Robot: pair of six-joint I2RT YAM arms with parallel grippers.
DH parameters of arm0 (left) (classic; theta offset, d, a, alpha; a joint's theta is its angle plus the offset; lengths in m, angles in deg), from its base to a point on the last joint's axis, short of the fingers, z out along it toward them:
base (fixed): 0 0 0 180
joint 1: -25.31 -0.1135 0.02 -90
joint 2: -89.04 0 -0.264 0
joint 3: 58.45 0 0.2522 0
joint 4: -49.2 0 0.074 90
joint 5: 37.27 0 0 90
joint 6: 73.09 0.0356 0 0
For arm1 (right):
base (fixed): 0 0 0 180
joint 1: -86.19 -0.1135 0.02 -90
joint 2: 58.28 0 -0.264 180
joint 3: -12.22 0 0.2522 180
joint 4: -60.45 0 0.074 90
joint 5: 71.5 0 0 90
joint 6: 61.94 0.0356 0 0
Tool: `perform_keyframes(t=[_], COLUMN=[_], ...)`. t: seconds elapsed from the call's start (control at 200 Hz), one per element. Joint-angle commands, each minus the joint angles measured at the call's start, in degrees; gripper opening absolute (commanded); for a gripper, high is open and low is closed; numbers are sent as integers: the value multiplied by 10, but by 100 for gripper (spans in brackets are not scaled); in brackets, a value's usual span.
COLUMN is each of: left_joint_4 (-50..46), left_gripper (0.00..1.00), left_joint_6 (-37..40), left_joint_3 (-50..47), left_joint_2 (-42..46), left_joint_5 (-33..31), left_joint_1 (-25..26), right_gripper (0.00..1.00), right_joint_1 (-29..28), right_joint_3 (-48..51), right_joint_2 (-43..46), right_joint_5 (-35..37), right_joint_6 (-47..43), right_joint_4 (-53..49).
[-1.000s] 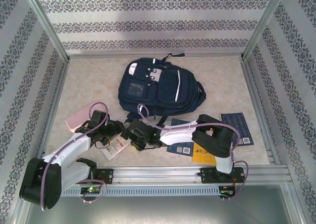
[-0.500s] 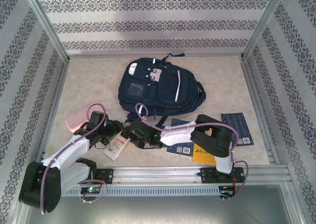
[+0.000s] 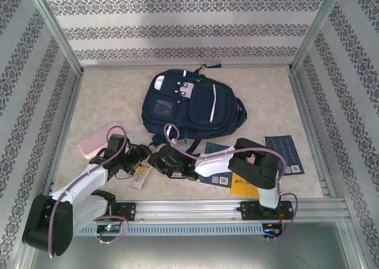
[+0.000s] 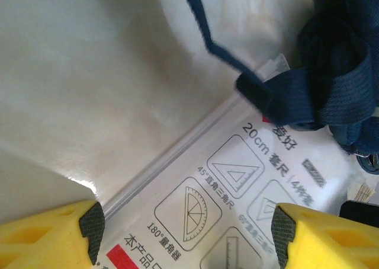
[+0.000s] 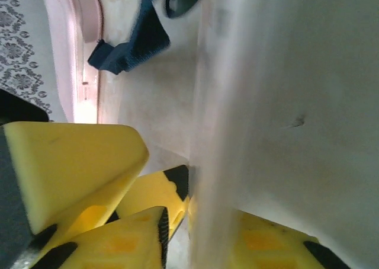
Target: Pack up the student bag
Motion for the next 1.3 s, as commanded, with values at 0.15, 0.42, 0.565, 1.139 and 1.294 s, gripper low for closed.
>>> perform_keyframes(t=[0.15, 0.42, 0.565, 1.139, 1.294], left_joint_4=[-82, -217, -282, -154, -17], left_gripper=[79, 88, 90, 92, 91], left_joint_6=[43, 120, 177, 264, 216], left_joint_3=[45, 147, 217, 339, 311], left_joint_2=[51, 93, 96, 35, 17], left_joint_5=[45, -22, -50, 174, 278], left_joint_1=[17, 16, 16, 16, 18], right_gripper=[1, 0, 0, 0, 0], right_joint_1=[22, 30, 31, 162, 194], right_joint_3=[19, 41, 56, 124, 106], right_joint_2=[-7, 40, 102, 412, 413], right_joint_5=[20, 3, -37, -244, -343], right_joint_6=[10, -38, -135, -378, -396], right_joint_4=[5, -9, -7, -92, -77])
